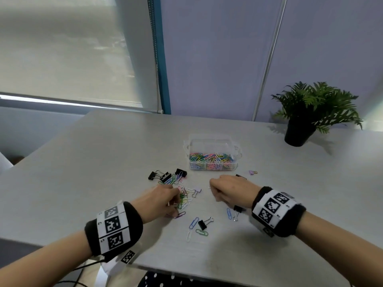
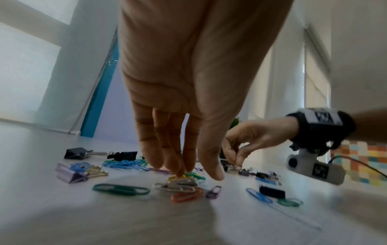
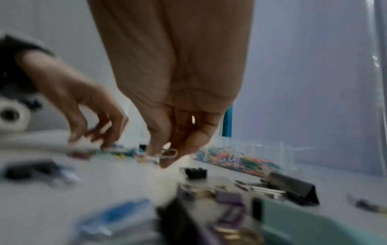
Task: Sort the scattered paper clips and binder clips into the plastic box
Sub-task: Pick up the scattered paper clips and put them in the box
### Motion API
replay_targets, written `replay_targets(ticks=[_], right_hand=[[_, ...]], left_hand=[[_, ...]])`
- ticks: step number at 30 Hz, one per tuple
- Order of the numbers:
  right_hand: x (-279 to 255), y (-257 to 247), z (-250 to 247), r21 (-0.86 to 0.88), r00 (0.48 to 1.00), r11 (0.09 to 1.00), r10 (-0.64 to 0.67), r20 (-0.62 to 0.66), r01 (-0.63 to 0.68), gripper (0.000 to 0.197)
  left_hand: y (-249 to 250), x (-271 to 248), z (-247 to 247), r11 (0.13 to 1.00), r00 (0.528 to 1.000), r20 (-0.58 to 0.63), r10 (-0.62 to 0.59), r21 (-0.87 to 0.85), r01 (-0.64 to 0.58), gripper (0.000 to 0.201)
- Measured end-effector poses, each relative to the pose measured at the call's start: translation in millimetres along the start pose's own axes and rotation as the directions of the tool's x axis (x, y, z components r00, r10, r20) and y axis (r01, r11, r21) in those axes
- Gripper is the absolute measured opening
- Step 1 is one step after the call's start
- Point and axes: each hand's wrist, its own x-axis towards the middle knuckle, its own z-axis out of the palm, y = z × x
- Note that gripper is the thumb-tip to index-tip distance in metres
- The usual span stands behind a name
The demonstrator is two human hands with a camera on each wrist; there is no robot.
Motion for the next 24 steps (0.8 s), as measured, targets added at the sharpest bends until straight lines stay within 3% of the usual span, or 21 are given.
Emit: replay_targets(ticks=[4,7,10,15,20,24], right_hand=[[-25,-4,5,0.174,0.978,0.962,0.202,0.053,-0.209,0.011],[-31,-10,17,0.122,0.936,0.928,0.344,0.078,-0.351,0.021],[-27,-13,21,0.050,0.914,0.912,0.405,0.039,-0.406,0.019],[-17,-14,18,0.024,0.906,0.906,0.421,0.046,-0.423,0.014],[-17,-16,10,0.084,0.920,0.917,0.387,0.063,-0.391,0.030],[-27,-25,8,0.145,0.956,0.945,0.291,0.046,-0.295,0.032]], left_hand=[[9,-2,7,0.996,0.999,0.019,-0.048,0.077,0.046,0.042],[17,0,10,0.993,0.999,0.007,-0.049,0.107,0.048,0.042],[26,2,12,0.997,1.000,-0.011,-0.025,0.079,0.025,0.031],[30,6,12,1.000,1.000,-0.025,0.003,0.024,-0.003,0.014],[26,8,7,0.999,0.999,-0.011,0.039,0.027,-0.039,0.015],[19,8,7,0.998,0.998,0.016,0.063,0.022,-0.063,0.016]])
